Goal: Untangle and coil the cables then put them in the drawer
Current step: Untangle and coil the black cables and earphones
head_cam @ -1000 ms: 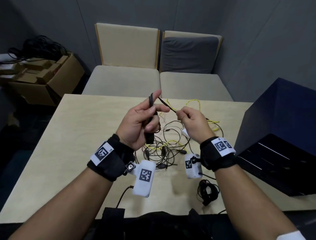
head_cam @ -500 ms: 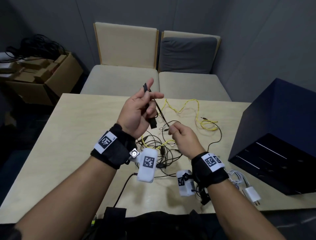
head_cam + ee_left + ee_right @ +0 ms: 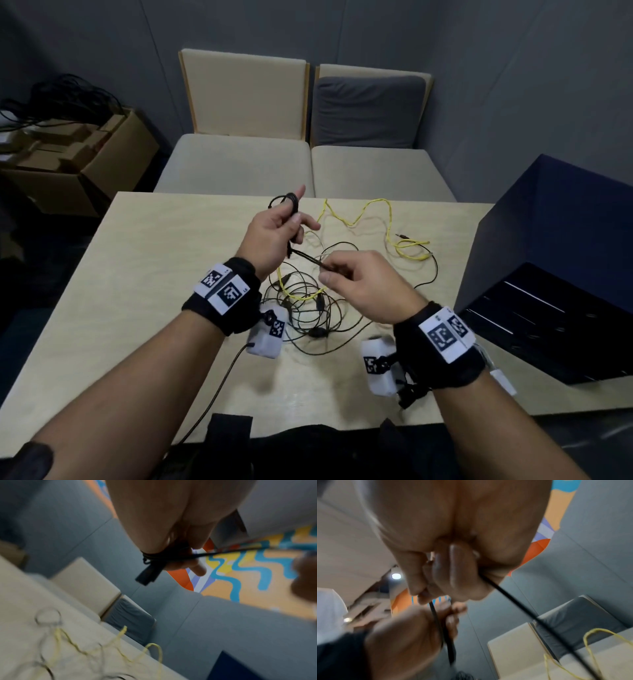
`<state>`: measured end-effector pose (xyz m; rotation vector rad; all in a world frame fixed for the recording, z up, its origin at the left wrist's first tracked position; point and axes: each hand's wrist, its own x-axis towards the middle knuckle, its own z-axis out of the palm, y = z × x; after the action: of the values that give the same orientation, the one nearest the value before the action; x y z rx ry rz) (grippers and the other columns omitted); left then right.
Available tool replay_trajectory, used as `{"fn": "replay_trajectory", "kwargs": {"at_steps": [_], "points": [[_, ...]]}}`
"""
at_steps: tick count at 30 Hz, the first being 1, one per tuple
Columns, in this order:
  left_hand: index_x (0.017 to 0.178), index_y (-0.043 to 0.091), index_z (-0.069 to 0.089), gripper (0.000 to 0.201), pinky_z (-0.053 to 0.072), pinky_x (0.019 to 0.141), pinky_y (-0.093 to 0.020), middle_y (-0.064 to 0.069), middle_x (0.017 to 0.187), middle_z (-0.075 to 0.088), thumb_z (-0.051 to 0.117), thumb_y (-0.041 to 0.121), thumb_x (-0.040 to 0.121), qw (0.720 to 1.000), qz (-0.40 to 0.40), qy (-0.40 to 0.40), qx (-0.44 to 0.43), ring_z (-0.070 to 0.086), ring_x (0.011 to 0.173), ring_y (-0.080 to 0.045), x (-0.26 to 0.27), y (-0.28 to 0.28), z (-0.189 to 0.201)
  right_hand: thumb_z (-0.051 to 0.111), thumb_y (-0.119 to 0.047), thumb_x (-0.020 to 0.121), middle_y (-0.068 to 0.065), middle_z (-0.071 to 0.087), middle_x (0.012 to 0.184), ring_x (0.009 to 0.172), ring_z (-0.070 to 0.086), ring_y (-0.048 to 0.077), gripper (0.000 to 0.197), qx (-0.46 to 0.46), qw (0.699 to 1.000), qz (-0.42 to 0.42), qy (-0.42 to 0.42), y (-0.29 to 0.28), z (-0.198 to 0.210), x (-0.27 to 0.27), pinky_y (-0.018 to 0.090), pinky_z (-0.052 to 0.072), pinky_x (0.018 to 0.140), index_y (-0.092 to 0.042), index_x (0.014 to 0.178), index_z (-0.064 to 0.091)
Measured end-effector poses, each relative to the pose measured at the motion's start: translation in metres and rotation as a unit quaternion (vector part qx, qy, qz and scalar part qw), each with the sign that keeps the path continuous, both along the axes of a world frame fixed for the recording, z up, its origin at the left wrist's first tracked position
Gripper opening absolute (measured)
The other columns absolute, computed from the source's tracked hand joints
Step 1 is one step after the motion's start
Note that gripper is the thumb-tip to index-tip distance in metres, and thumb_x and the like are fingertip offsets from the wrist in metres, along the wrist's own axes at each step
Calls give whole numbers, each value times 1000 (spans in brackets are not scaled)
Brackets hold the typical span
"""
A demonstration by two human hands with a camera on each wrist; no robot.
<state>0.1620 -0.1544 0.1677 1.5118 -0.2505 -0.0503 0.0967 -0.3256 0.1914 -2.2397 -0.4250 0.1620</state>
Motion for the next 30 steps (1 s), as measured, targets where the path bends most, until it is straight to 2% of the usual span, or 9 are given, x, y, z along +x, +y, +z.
{"fn": "replay_trajectory", "kwargs": {"at_steps": [4,7,8,9,11,13,17,22,30], "points": [[138,22,42,43,42,64,-21,7,78,67,44,8,98,989,-43,-24,140,41,63,-10,-3,14,-4,64,-15,90,-9,47,57,53,39,3,22,37,999,-16,-5,-11,27,-2,22,33,55,-25,70,59],[118,-5,61,32,37,61,-13,9,73,63,40,12,102,978,-68,-6,199,20,91,-1,-7,23,2,65,-13,90,-12,53,57,53,43,0,18,66,997,-38,-28,-23,48,3,16,35,54,-18,73,63],[109,-15,60,37,35,59,-9,11,67,62,38,14,102,977,-73,-7,200,48,99,-3,-9,25,4,64,-12,90,-14,54,55,50,44,-1,16,79,995,-46,-34,-27,54,5,12,35,52,-16,74,64],[105,-21,57,43,34,57,-7,12,59,59,36,16,103,978,-80,-7,195,34,102,5,-10,27,6,64,-12,90,-17,53,52,48,45,-2,16,89,994,-53,-39,-31,59,8,9,33,50,-16,75,63],[103,-22,57,54,34,53,-8,14,52,56,36,28,103,977,-96,-12,190,58,83,-3,-15,29,13,63,-13,91,-19,51,48,44,45,-1,18,98,991,-68,-53,-37,67,13,8,32,47,-18,74,62],[99,-16,61,65,37,51,-20,13,51,54,39,45,95,978,-112,-11,176,45,55,0,-19,29,17,63,-15,91,-17,47,44,41,41,1,18,104,989,-81,-68,-39,71,19,10,30,45,-14,73,61],[101,-24,55,63,34,48,-24,9,45,47,37,37,93,980,-177,37,86,41,47,-5,-31,20,25,61,-29,84,-13,35,43,38,27,9,21,181,974,-119,-67,-41,75,39,21,25,41,-13,70,57],[103,12,72,33,15,47,-26,6,46,35,46,28,90,962,-222,100,-123,22,44,-9,-40,10,39,57,-32,86,-4,31,46,41,23,14,24,232,958,-152,-70,-49,66,66,21,22,42,-16,71,49],[119,0,62,42,21,43,-18,6,47,46,59,22,84,880,-283,138,-355,17,40,-6,-37,7,55,56,-53,83,-3,32,51,44,26,14,38,187,967,-172,-22,-41,14,72,27,25,46,-20,68,46]]}}
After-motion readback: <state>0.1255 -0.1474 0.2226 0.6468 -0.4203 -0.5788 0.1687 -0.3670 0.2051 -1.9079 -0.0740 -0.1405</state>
